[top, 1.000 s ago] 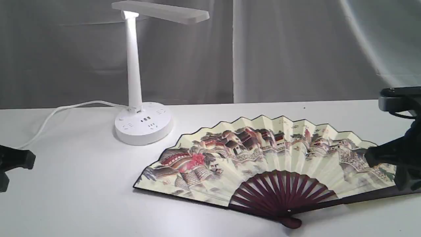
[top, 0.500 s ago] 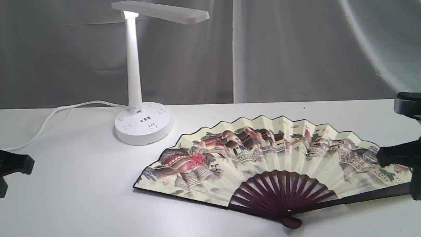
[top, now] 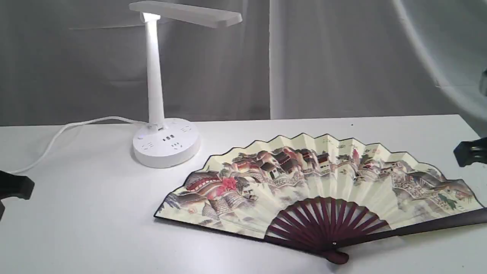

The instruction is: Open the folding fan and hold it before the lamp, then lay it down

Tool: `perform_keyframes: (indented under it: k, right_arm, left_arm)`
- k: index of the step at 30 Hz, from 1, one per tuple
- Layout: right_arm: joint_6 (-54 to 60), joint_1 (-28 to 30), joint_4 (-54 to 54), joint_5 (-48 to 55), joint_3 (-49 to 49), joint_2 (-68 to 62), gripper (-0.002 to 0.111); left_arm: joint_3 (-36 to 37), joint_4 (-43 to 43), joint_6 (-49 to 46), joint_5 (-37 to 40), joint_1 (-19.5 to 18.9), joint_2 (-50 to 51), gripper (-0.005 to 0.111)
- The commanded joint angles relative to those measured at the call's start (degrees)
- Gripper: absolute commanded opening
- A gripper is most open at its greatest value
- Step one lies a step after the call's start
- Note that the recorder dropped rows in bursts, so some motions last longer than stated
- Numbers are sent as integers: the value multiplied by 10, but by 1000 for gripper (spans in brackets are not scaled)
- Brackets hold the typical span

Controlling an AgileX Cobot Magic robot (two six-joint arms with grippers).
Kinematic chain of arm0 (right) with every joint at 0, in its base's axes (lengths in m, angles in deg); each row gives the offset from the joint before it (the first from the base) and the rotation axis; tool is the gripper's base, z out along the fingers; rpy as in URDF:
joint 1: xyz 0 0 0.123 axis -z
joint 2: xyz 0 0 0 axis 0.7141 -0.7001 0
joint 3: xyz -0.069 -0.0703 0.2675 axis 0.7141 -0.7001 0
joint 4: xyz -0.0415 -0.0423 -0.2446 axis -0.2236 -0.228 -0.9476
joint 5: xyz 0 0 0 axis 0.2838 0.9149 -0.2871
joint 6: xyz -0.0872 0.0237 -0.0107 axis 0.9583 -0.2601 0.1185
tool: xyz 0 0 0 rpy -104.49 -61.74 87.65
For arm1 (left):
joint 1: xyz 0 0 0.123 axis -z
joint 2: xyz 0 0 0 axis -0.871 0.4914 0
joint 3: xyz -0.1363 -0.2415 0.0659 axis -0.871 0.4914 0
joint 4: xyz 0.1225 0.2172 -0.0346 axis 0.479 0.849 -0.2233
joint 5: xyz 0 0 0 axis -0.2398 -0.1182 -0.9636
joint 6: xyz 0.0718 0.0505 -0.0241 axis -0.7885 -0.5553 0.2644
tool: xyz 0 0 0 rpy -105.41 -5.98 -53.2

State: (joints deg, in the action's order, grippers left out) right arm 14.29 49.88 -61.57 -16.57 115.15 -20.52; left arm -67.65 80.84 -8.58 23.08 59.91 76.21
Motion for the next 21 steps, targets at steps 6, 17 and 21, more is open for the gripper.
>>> perform_keyframes:
  k: [6, 17, 21]
  right_arm:
    - [20, -28, -25, -20, 1, 44, 0]
    - [3, -50, -33, -38, -35, 96, 0]
    - [-8, -50, -34, -30, -35, 132, 0]
  left_arm:
    - [-2, 5, -5, 0, 3, -100, 0]
    - [-2, 25, 0, 3, 3, -217, 0]
    - [-2, 34, 0, 8, 3, -259, 0]
